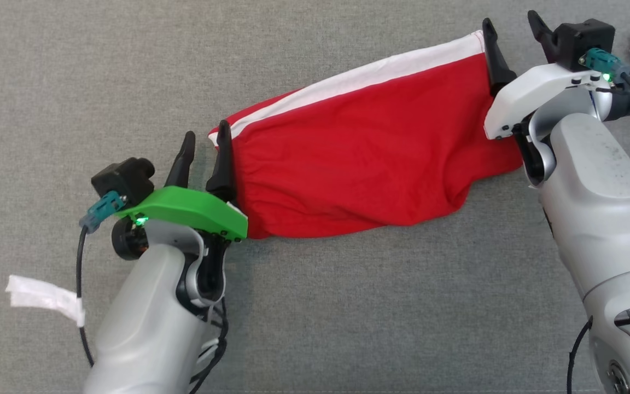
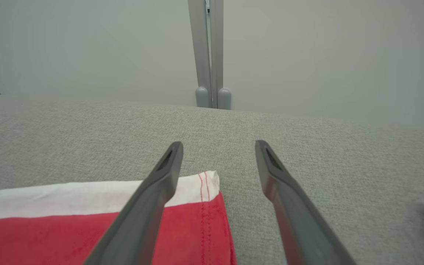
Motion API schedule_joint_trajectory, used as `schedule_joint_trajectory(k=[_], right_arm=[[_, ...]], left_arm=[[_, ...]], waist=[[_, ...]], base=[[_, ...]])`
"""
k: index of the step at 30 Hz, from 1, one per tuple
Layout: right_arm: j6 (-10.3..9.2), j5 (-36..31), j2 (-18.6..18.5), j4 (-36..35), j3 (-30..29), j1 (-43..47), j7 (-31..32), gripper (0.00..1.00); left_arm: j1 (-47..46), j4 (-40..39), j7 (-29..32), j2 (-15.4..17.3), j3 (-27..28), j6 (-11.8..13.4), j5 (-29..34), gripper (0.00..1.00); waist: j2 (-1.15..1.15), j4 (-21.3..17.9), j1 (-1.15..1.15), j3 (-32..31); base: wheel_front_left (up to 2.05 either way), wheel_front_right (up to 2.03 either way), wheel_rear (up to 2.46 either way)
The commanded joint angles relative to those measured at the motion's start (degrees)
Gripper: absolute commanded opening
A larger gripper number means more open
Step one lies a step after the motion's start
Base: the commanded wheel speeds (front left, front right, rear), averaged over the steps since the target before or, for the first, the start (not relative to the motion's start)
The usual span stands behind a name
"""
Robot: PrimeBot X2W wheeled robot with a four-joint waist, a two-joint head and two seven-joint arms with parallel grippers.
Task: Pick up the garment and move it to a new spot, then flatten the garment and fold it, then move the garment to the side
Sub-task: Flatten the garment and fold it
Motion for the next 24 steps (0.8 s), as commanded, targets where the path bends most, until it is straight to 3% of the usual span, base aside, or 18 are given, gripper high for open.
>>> schedule_joint_trajectory(k=[1,8,15,24], right_arm=[[-0.11,0.0,-0.7,-0.7,0.2,0.4,-0.3,1.00],[-0.12,2.5,-2.9,1.1,4.7,2.6,0.4,1.00],[-0.11,7.6,-5.6,4.0,9.8,4.0,6.6,1.00],[-0.11,14.2,-6.6,6.8,13.9,6.4,14.3,1.00]], left_arm=[[1.6,-1.0,-0.8,1.4,0.1,-0.5,1.1,1.00],[8.5,-10.5,-3.1,4.7,1.5,0.1,6.1,1.00],[16.7,-20.3,-3.3,6.8,2.9,2.3,10.8,1.00],[23.8,-26.6,-3.3,4.9,5.5,3.7,13.1,1.00]], waist=[[0.00,-0.3,0.00,-1.1],[0.00,-0.5,0.00,-5.0],[0.00,0.5,0.00,-8.0],[0.00,3.7,0.00,-8.3]], base=[[0.00,0.00,0.00],[0.00,0.00,0.00],[0.00,0.00,0.00],[0.00,0.00,0.00]])
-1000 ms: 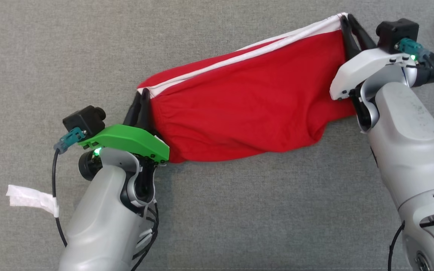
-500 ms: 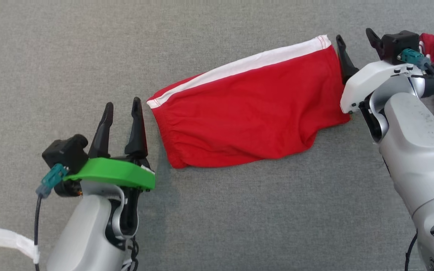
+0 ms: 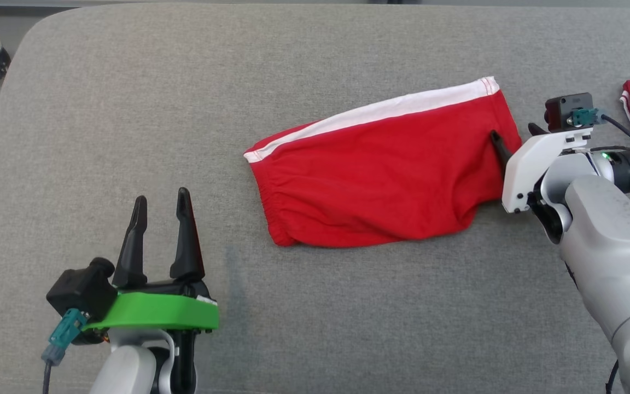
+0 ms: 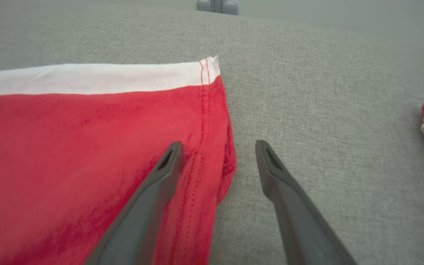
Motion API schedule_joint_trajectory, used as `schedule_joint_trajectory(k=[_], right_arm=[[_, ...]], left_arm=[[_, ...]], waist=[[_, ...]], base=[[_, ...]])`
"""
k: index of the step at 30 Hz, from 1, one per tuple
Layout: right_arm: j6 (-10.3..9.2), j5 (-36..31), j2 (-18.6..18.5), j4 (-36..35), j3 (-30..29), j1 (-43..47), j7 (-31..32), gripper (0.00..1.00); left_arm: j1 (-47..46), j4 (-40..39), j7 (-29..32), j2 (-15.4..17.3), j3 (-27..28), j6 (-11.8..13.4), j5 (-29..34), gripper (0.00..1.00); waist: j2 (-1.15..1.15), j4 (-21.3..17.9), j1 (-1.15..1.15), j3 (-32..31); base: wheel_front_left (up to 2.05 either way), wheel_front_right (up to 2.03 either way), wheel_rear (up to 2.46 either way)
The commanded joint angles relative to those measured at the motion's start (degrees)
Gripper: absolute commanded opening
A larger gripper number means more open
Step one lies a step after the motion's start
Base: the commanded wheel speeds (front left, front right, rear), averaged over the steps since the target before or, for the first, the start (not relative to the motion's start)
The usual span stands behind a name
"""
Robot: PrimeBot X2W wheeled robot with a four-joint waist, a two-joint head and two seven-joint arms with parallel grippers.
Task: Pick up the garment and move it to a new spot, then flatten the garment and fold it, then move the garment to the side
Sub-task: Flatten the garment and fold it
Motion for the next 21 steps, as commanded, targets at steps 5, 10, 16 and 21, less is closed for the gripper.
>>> schedule_joint_trajectory(k=[5,10,16,21], right_arm=[[-0.10,2.9,-1.3,2.4,1.4,1.7,4.7,1.00],[-0.10,4.4,-1.5,3.3,2.5,2.5,6.6,0.53],[-0.11,6.7,-0.8,2.6,3.0,3.3,5.1,0.00],[-0.11,9.0,-1.5,1.1,2.9,4.5,2.2,0.00]], left_arm=[[3.0,-0.3,-0.1,-0.5,0.9,-0.2,1.2,1.00],[4.1,-0.2,-0.1,-0.8,1.3,-0.4,1.7,1.00],[4.7,-0.1,-0.1,-0.4,1.1,-0.5,2.0,1.00],[4.9,-0.4,0.2,0.1,0.6,-0.4,2.4,1.00]], waist=[[0.00,2.4,0.00,-1.0],[0.00,2.9,0.00,-1.7],[0.00,1.7,0.00,-2.9],[0.00,-0.4,0.00,-4.2]], base=[[0.00,0.00,0.00],[0.00,0.00,0.00],[0.00,0.00,0.00],[0.00,0.00,0.00]])
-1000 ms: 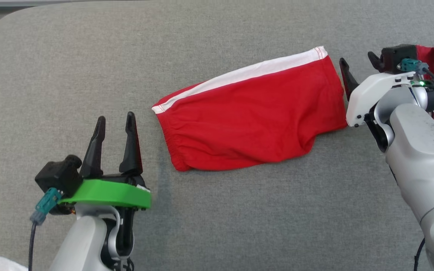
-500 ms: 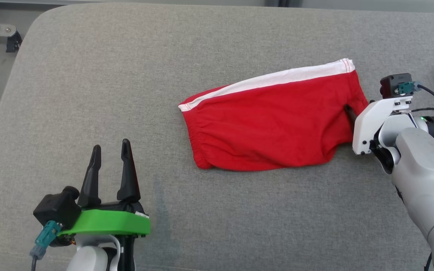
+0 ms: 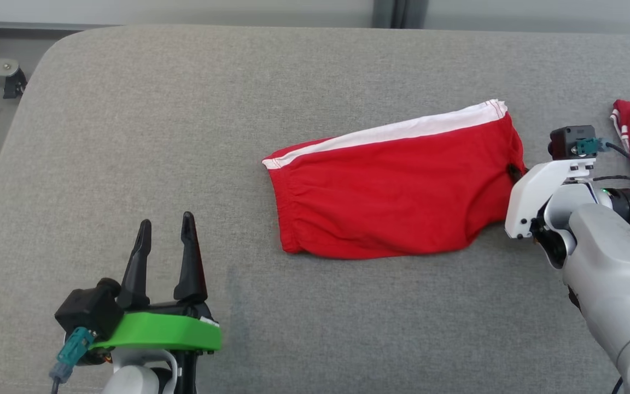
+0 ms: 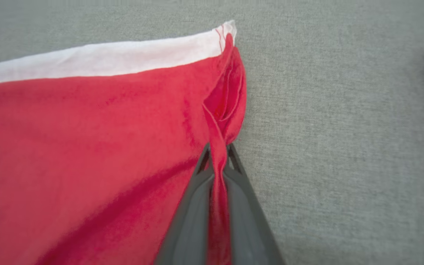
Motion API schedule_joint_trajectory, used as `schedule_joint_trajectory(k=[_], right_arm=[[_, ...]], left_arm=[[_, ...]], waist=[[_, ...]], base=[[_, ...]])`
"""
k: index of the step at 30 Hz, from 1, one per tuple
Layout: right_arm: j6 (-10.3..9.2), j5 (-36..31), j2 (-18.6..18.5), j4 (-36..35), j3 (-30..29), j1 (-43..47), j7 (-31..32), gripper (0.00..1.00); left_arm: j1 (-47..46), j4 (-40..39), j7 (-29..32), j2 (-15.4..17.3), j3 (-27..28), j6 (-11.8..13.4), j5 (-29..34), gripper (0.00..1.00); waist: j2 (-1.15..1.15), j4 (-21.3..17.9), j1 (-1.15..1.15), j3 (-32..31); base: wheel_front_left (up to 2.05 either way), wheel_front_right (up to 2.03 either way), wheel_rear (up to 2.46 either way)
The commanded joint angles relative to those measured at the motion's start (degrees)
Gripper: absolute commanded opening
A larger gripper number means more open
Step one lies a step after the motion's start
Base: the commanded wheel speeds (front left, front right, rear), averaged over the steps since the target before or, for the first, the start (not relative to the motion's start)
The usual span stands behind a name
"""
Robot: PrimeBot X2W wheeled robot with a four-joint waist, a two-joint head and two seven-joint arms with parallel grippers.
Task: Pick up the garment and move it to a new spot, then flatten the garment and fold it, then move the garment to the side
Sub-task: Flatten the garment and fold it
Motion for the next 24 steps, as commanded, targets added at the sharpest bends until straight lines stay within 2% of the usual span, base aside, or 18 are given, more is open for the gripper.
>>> schedule_joint_trajectory(k=[1,12,17,24], right_arm=[[-0.12,1.0,-0.9,-0.8,0.0,1.4,-1.3,0.00],[-0.12,6.9,-4.5,-9.0,-1.1,10.2,-8.1,0.00],[-0.11,8.2,-3.7,-12.2,-2.8,14.4,-10.3,0.00],[-0.10,5.2,-1.2,-18.6,-2.6,14.6,-10.8,0.00]], left_arm=[[0.9,-0.3,0.1,0.6,0.1,0.2,0.6,1.00],[1.7,-1.5,1.0,1.1,-0.9,1.0,0.8,1.00],[1.8,-1.8,1.2,1.3,-0.9,1.2,0.7,1.00],[1.8,-2.0,1.5,1.5,-1.3,1.3,0.8,1.00]], waist=[[0.00,-1.8,0.00,-1.2],[0.00,-6.5,0.00,-2.7],[0.00,-7.3,0.00,-3.0],[0.00,-6.5,0.00,-3.9]], base=[[0.00,0.00,0.00],[0.00,0.00,0.00],[0.00,0.00,0.00],[0.00,0.00,0.00]])
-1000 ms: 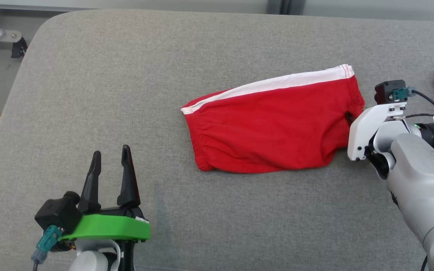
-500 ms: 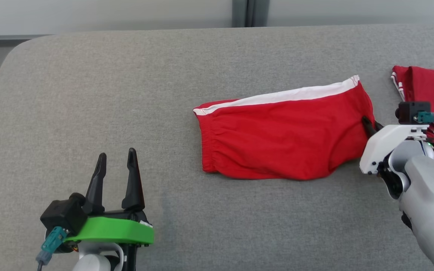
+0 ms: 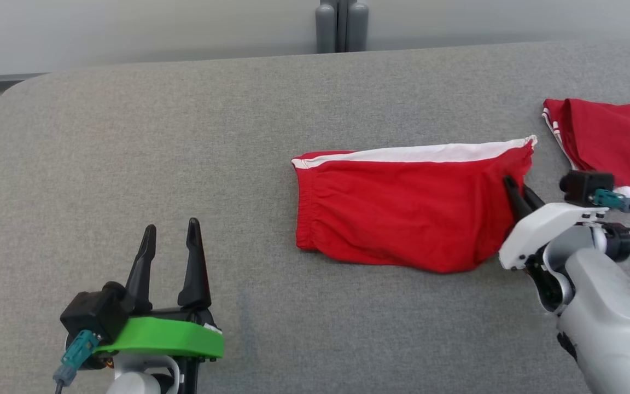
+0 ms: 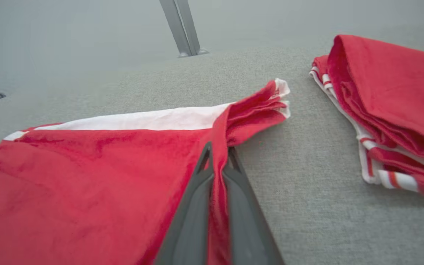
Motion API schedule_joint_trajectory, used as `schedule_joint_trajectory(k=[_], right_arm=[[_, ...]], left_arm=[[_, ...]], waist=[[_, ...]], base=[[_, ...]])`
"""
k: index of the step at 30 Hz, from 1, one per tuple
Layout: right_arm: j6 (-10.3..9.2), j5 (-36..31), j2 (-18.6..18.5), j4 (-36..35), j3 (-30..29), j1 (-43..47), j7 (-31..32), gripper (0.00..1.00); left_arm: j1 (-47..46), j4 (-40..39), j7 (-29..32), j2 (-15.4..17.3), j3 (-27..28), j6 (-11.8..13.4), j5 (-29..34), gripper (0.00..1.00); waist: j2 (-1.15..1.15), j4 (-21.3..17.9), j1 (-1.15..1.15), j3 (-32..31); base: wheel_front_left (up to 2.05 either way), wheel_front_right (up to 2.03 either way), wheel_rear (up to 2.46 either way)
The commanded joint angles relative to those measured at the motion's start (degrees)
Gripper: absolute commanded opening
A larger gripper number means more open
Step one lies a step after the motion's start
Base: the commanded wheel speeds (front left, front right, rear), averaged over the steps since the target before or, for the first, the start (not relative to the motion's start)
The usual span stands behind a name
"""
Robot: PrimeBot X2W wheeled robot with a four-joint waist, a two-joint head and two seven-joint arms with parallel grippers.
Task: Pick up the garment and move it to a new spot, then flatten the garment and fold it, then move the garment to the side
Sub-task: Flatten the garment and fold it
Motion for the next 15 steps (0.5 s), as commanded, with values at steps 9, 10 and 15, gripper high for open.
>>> schedule_joint_trajectory(k=[9,10,15], right_arm=[[-0.08,-4.3,8.9,-10.9,2.6,-0.3,4.9,0.00],[-0.08,-4.8,9.7,-11.4,3.1,-0.2,5.8,0.00],[-0.08,-5.5,11.9,-11.1,4.8,-0.4,9.0,0.00]], left_arm=[[0.8,-0.1,-0.5,-0.6,-0.3,0.2,-0.3,1.00],[0.6,0.1,-0.6,-0.8,-0.3,0.1,-0.4,1.00],[0.0,0.8,-0.9,-1.3,-0.5,-0.2,-0.5,1.00]], waist=[[0.00,4.0,0.00,0.1],[0.00,4.6,0.00,0.2],[0.00,7.0,0.00,0.5]], base=[[0.00,0.00,0.00],[0.00,0.00,0.00],[0.00,0.00,0.00]])
